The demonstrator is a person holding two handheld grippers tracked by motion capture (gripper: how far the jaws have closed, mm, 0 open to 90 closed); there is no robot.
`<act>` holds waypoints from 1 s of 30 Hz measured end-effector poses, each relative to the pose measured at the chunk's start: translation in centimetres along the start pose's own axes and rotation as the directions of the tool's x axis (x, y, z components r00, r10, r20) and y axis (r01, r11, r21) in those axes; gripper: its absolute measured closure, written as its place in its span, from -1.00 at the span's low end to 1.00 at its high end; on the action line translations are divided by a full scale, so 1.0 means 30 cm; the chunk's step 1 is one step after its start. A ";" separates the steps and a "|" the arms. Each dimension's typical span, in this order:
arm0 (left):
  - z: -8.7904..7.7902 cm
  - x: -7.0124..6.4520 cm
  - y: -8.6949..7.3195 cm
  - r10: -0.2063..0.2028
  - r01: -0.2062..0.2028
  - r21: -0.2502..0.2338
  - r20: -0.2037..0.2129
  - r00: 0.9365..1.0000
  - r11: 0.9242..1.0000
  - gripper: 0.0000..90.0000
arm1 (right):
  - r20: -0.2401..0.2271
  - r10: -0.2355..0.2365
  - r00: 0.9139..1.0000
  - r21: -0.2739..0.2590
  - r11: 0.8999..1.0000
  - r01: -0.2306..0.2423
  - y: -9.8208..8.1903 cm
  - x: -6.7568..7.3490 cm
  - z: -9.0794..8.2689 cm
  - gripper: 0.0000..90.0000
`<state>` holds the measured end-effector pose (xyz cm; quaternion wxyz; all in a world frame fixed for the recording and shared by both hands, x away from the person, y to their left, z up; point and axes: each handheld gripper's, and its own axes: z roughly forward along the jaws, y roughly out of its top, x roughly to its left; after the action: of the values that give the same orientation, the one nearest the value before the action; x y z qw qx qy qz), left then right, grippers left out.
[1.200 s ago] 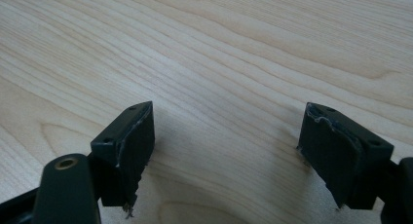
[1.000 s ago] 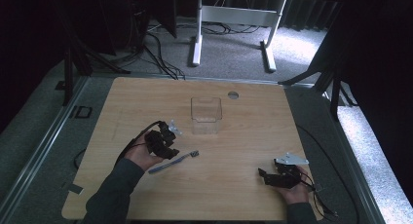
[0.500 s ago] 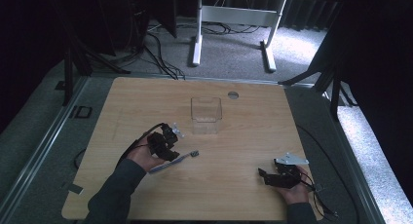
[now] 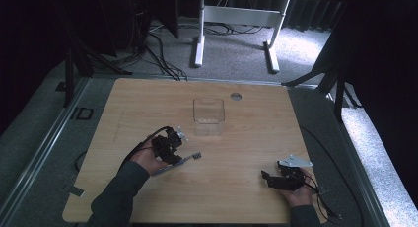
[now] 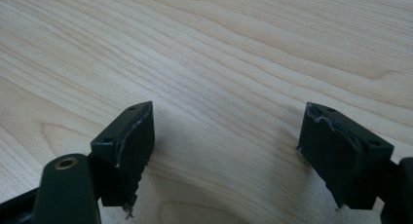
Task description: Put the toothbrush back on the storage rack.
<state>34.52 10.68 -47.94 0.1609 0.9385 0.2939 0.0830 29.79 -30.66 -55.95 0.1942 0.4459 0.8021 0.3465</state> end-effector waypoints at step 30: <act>0.047 -0.014 0.012 0.024 -0.024 0.080 -0.002 1.000 0.996 0.32 | -0.001 -0.002 1.000 0.000 1.000 0.002 0.000 -0.001 0.000 -0.54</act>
<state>34.72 9.80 -49.16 0.1215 0.9476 0.2860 0.0746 29.81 -30.67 -55.95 0.1941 0.4451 0.8026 0.3465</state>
